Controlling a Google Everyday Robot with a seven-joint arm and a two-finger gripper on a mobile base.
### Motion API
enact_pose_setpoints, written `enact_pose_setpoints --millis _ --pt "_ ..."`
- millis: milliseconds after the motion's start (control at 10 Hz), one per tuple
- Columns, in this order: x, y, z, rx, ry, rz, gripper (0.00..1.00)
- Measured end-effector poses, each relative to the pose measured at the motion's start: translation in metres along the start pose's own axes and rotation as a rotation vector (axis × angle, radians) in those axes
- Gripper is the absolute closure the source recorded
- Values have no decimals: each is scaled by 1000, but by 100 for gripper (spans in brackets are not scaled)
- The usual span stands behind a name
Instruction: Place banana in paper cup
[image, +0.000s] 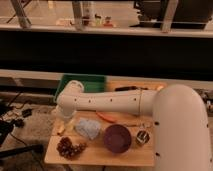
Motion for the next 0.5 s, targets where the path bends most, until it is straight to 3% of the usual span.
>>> enact_pose_setpoints --millis 200,500 --pt "11 -6 7 0 -17 2 20" --pt "4 -12 18 0 -38 -12 20"
